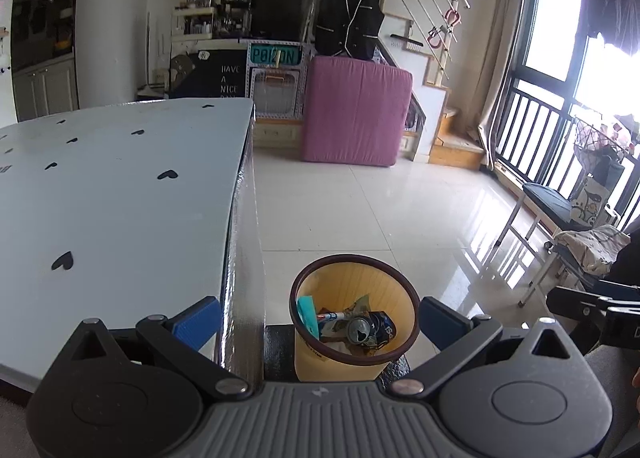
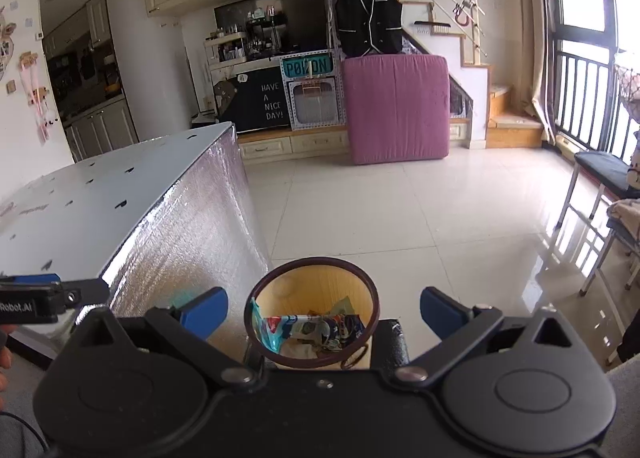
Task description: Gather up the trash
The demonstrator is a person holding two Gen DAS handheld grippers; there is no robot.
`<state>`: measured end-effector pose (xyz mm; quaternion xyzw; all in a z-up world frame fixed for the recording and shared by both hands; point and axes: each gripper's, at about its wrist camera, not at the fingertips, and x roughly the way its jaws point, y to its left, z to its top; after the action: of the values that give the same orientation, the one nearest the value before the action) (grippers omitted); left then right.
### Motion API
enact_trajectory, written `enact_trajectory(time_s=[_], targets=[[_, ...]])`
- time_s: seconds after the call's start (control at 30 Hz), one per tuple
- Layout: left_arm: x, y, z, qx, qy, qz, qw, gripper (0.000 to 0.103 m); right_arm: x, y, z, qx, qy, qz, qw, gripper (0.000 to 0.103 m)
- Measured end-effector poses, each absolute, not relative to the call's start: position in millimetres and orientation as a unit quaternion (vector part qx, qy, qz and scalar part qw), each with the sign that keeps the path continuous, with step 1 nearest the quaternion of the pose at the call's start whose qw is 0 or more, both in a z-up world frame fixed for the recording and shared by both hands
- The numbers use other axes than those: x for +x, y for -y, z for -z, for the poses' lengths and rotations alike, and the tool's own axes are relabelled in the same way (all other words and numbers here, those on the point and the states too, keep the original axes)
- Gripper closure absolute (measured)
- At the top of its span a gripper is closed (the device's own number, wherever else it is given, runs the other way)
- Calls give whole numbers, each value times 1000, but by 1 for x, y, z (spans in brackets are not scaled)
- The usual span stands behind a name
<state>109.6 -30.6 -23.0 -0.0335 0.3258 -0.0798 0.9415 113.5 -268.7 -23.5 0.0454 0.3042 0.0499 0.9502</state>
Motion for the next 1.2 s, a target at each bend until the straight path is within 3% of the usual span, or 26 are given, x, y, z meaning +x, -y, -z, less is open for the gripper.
enact_trajectory(time_s=[0.6, 1.2], targets=[[69, 15, 59, -9, -311, 52, 949, 0, 80, 259, 46, 16, -290, -27, 956, 0], [65, 14, 61, -17, -305, 47, 951, 0, 67, 253, 60, 17, -288, -17, 957, 0]])
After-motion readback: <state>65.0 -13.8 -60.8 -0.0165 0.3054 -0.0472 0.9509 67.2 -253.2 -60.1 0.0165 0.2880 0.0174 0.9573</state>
